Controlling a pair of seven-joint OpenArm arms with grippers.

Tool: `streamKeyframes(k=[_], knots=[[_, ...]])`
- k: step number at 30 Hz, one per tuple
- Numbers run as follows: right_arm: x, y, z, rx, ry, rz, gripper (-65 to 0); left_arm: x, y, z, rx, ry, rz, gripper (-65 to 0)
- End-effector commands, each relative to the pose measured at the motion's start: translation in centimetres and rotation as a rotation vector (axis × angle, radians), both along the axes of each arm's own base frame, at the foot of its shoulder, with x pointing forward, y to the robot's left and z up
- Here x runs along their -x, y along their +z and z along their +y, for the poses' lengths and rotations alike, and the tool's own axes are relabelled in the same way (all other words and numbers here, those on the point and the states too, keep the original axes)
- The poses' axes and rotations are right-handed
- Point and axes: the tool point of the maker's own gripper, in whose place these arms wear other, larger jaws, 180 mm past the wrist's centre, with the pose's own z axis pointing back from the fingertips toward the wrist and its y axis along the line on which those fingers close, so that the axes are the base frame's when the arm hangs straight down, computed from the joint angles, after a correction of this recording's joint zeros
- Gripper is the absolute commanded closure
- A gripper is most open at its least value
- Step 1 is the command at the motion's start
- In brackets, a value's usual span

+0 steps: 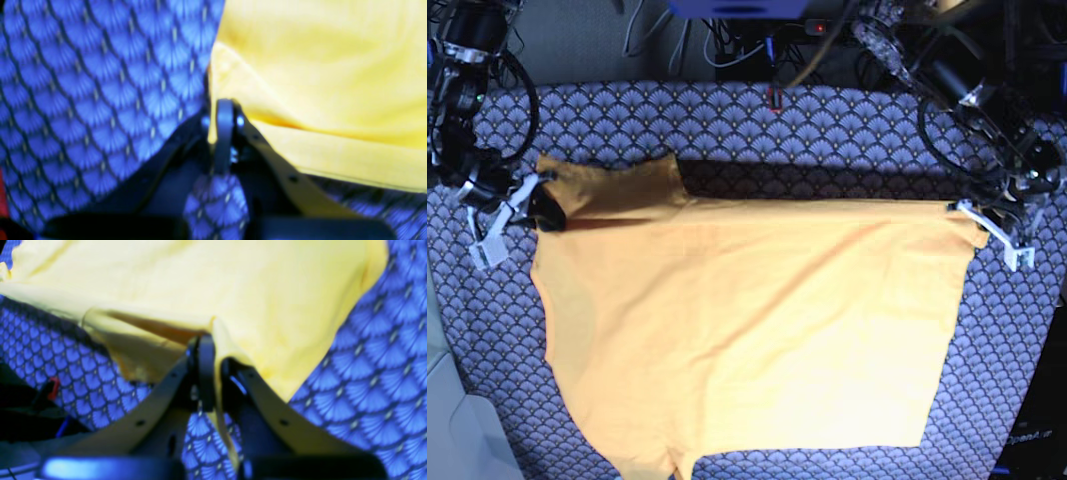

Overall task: Fold the T-shirt properly
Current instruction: 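Lift both held shoulder edges and pull them toward the hem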

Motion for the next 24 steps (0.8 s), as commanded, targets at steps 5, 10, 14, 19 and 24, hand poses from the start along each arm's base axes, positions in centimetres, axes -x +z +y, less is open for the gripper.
streamKeyframes(k=[5,10,14,19,24], knots=[[-3.5,1.9,-2.1,0.095,-0.030,-0.061,0.0,-3.7,0.6,-0.8,0.045,-0.014,-0.040,0.0],[-6.2,1.3,-3.8,0.089,-0.078,-0.031,0.0,-5.9,0.6,-1.2,0.056,-0.034,-0.025,0.0],[-7.9,1.9,-4.9,0.107,-0.104,-0.036,-0.1,-7.9,2.5,-1.2,0.057,-0.037,-0.074,0.0],[-9.9,3.5,-4.6,0.126,-0.069,-0.063,-0.1,-9.8,5.0,-0.5,0.041,-0.033,-0.129,0.0],[-11.5,4.5,-3.3,0.132,-0.027,-0.088,-0.1,-10.3,5.8,-0.2,0.036,-0.031,-0.154,0.0]])
